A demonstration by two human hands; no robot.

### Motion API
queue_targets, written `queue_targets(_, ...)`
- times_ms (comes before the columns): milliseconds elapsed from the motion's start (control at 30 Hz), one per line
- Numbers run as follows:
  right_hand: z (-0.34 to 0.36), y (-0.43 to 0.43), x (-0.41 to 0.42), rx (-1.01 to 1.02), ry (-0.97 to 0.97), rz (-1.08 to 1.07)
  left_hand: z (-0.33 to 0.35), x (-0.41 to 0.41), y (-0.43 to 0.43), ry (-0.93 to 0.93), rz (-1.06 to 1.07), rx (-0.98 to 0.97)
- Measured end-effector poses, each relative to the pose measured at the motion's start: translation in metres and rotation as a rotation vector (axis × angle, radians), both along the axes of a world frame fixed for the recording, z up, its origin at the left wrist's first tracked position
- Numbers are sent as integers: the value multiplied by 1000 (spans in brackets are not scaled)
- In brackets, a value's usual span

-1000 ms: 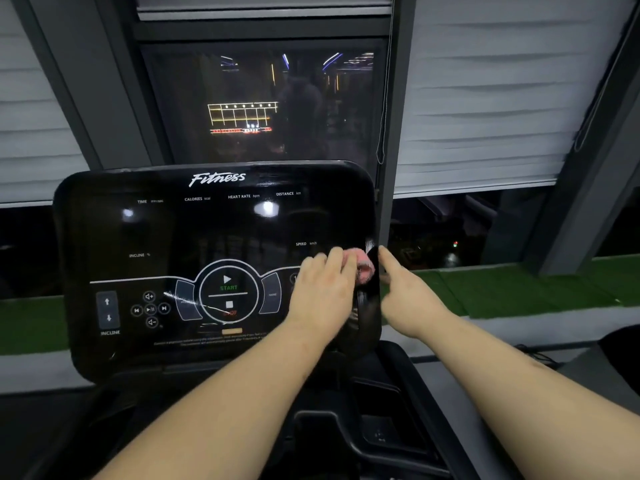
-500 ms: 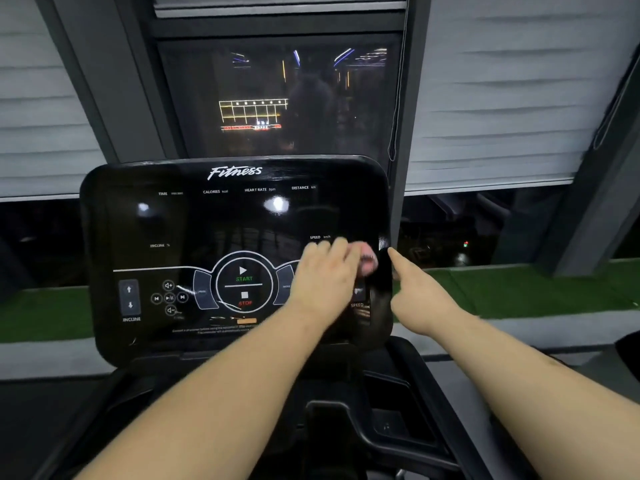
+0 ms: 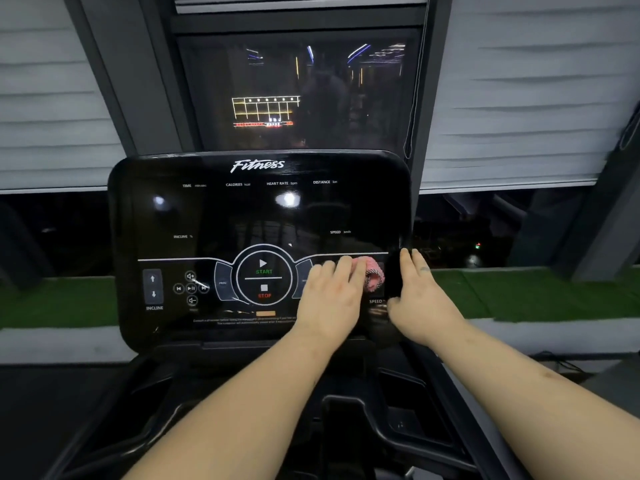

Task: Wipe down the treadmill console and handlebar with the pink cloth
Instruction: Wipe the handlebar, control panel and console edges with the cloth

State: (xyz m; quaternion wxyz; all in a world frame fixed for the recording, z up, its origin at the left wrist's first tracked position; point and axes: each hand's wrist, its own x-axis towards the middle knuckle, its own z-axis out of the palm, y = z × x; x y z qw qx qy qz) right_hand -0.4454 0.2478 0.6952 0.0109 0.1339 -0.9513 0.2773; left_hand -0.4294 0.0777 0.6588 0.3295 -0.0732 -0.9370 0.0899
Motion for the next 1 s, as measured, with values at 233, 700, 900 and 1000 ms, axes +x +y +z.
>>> queue_targets(233,-2,3,-3,-23,-38,-10,42,12,-78,77,202,108)
queue_targets(700,-8,-12,2,39,7,-74,40,7,-111,264,398,486)
queue_targets(900,-16,-49,29,236,289,-4,6,14,-64,184,260,356)
queue_targets(1000,-32,-64,53,232,247,79,-3,25,-68,141,246,287)
